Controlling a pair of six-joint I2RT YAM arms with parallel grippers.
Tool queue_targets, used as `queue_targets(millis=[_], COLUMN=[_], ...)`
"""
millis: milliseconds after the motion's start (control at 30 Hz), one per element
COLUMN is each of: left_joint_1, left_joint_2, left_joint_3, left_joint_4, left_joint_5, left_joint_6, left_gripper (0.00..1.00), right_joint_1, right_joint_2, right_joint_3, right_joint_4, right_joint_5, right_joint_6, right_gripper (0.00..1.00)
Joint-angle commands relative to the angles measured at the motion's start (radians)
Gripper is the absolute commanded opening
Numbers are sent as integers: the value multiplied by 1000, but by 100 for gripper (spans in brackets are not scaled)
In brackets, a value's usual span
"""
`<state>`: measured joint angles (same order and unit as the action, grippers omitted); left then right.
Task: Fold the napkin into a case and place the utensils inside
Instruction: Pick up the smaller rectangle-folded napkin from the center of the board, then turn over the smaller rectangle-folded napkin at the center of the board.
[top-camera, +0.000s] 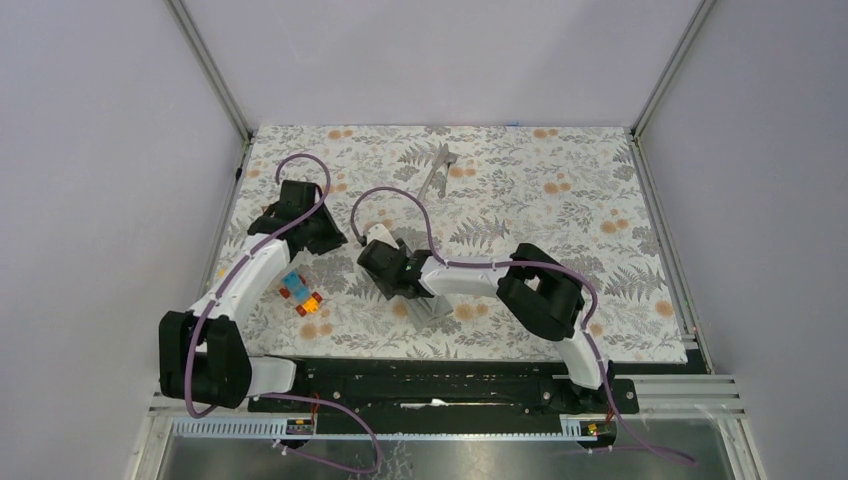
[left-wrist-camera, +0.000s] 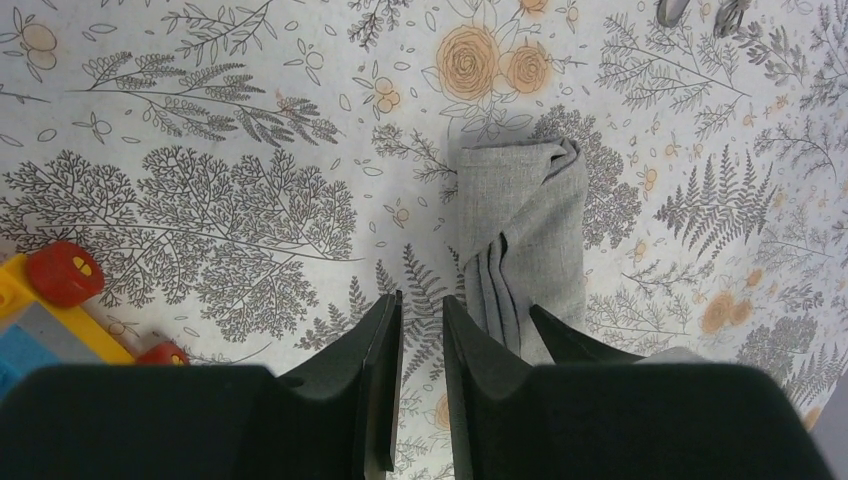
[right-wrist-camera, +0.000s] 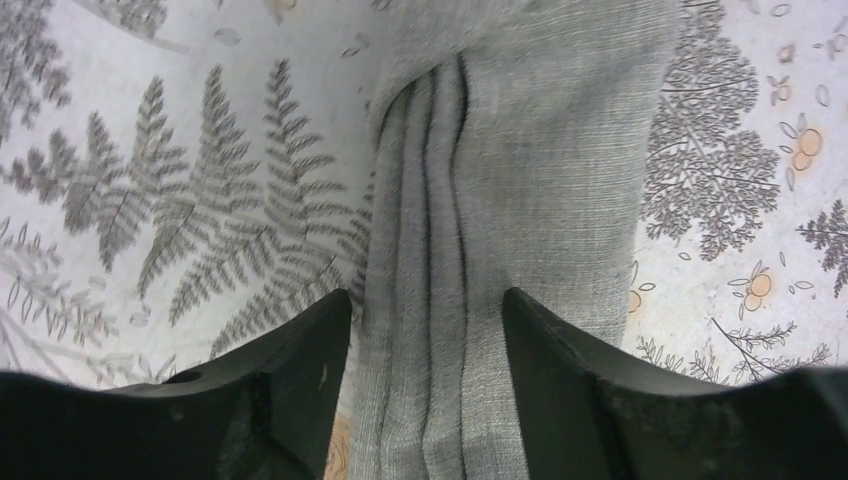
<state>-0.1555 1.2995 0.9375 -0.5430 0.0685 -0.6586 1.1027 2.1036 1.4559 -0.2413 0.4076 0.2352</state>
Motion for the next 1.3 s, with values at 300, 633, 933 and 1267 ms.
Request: queue_targets(millis=[300,633,933,1267], left_joint_1=[1,1,1,-43], left_joint_2=[-108,-167,-143,-32], left_joint_3=[-10,27,35,-19], left_joint_4=[-16,-64,-64,103], left_joint_5=[-12,8,80,364], left_joint_6=[19,28,20,26], left_gripper=[26,26,25,27], right_joint_1=[7,-175,-379,-609], right_joint_2=[-40,-249,-158,-76], right_joint_3=[-19,-136,-477,-582], right_joint_4=[38,106,851,880], right_joint_5=[98,-840,-1303,-1417], right_joint_6=[43,253,748,651], right_gripper=[7,0,0,11])
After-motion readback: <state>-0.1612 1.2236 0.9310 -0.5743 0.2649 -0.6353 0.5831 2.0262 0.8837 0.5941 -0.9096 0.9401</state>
